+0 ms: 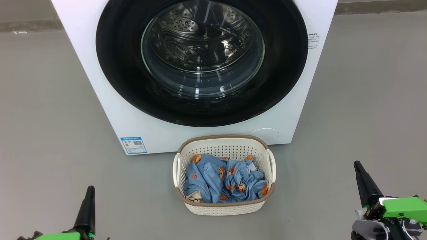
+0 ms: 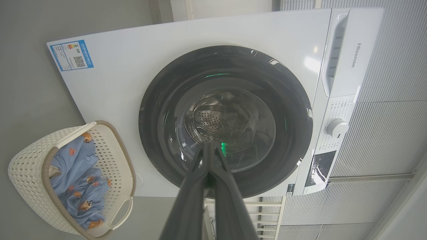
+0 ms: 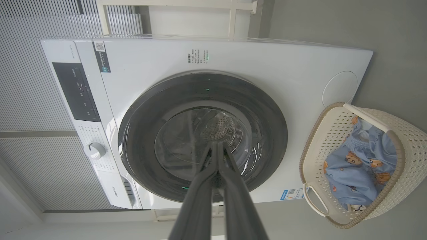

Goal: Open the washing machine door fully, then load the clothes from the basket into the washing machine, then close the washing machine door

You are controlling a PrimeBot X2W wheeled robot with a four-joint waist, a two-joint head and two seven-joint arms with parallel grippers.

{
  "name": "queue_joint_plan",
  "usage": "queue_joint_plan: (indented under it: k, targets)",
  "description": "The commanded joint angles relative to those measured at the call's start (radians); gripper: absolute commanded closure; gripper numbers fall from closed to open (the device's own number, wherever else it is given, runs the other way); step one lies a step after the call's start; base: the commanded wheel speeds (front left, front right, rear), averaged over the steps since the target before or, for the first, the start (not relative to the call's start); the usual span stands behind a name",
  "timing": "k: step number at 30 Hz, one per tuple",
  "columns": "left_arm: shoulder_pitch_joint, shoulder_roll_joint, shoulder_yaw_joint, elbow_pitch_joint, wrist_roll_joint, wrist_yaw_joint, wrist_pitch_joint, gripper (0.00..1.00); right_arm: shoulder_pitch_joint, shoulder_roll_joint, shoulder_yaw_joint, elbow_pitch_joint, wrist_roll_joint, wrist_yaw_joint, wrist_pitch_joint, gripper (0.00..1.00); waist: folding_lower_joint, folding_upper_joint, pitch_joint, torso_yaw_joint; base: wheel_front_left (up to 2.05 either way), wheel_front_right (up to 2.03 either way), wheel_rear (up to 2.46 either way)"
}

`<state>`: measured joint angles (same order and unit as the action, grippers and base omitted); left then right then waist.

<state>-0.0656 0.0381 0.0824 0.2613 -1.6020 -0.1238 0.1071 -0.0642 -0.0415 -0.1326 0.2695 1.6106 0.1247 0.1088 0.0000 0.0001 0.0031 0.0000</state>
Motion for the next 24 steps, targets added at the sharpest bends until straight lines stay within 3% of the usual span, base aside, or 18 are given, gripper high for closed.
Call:
queue_joint_plan:
  k: [1, 17, 18, 19, 20, 24]
  targets:
    - [-0.042, 0.012, 0.031, -0.016, -0.007, -0.007, 0.006, 1.00, -0.044, -0.009, 0.019, -0.025, -0.002, 0.006, 0.004, 1.00, 0.0000, -0.0001, 0.000, 0.000, 0.00, 0.00, 0.00]
    - [-0.042, 0.012, 0.031, -0.016, -0.007, -0.007, 0.006, 1.00, -0.044, -0.009, 0.019, -0.025, -0.002, 0.006, 0.004, 1.00, 0.0000, -0.0001, 0.000, 0.000, 0.00, 0.00, 0.00]
    - [0.000, 0.000, 0.000, 0.000, 0.000, 0.000, 0.000, 0.00, 0.000, 0.000, 0.000, 0.000, 0.000, 0.000, 0.000, 0.00, 0.0000, -0.0001, 0.000, 0.000, 0.00, 0.00, 0.00]
    - [0.002, -0.001, -0.001, 0.005, 0.000, 0.000, -0.001, 1.00, 0.002, 0.001, 0.001, 0.005, 0.000, 0.000, 0.000, 1.00, 0.0000, -0.0001, 0.000, 0.000, 0.00, 0.00, 0.00]
    - [0.007, -0.004, -0.002, 0.013, 0.001, 0.002, -0.001, 0.00, 0.007, 0.004, 0.001, 0.015, 0.000, 0.000, 0.000, 0.00, 0.0000, -0.0001, 0.000, 0.000, 0.00, 0.00, 0.00]
    - [0.019, -0.010, -0.005, 0.027, 0.001, 0.001, -0.005, 0.00, 0.020, 0.013, 0.006, 0.031, 0.002, 0.000, -0.005, 0.00, 0.0002, -0.0001, 0.001, 0.000, 0.00, 0.00, 0.00]
